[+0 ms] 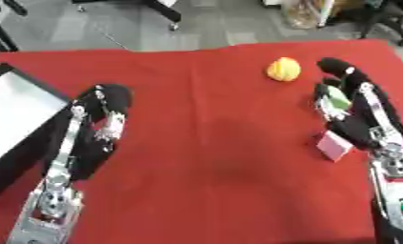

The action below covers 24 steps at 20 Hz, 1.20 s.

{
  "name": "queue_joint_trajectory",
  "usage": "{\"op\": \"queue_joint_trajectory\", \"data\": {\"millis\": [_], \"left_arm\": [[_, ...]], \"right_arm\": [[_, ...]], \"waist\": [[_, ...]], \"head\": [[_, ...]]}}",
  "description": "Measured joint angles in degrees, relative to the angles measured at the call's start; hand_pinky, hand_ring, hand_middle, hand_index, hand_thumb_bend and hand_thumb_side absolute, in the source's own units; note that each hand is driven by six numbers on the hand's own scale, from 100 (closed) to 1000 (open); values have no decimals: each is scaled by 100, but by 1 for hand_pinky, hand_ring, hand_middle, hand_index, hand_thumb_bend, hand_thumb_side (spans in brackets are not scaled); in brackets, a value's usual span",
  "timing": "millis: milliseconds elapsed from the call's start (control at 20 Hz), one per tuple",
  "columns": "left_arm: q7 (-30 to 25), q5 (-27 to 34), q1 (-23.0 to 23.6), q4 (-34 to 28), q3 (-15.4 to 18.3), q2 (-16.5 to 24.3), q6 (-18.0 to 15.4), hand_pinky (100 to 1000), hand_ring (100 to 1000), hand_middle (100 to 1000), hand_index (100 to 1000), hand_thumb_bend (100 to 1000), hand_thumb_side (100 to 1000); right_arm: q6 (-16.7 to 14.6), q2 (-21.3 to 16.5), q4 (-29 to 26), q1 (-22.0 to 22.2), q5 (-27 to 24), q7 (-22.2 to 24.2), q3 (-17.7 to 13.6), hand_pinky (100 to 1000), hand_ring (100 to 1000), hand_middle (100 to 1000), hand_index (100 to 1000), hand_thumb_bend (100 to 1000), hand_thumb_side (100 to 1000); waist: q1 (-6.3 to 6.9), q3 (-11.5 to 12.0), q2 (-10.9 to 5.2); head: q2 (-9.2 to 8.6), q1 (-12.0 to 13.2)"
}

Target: Pick up the objects with one hand, pass them to the other hand, and then place them into the box on the other side of the table.

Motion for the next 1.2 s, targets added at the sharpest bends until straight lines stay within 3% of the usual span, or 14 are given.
{"op": "queue_joint_trajectory", "data": {"millis": [650, 850, 900, 950, 1200], "left_arm": [[-23, -3, 4, 30, 0, 0, 1, 615, 659, 684, 666, 100, 726], [-55, -38, 14, 64, -1, 0, 13, 616, 661, 686, 666, 100, 729], [-65, -53, 18, 68, -1, 0, 21, 616, 661, 686, 667, 100, 719], [-73, -61, 23, 71, -1, 0, 24, 616, 662, 686, 667, 100, 732], [-122, -125, 53, 124, -3, 3, 32, 617, 663, 688, 667, 100, 739]], "right_arm": [[-3, -121, 47, -3, 198, 340, -56, 881, 944, 876, 905, 137, 527], [-40, -505, 329, -85, 332, 556, -65, 891, 958, 899, 929, 180, 560], [-55, -635, 445, -111, 373, 622, -47, 893, 962, 901, 934, 106, 534], [-74, -768, 573, -133, 417, 691, -18, 895, 963, 907, 938, 199, 574], [-233, -1515, 1315, -207, 502, 924, 85, 901, 970, 918, 951, 242, 592]], "waist": [[0, 30, 0], [-2, 42, 0], [-2, 48, 0], [-3, 56, 0], [-5, 69, 0]], "head": [[0, -28], [0, -83], [0, -86], [0, -87], [0, -99]]}}
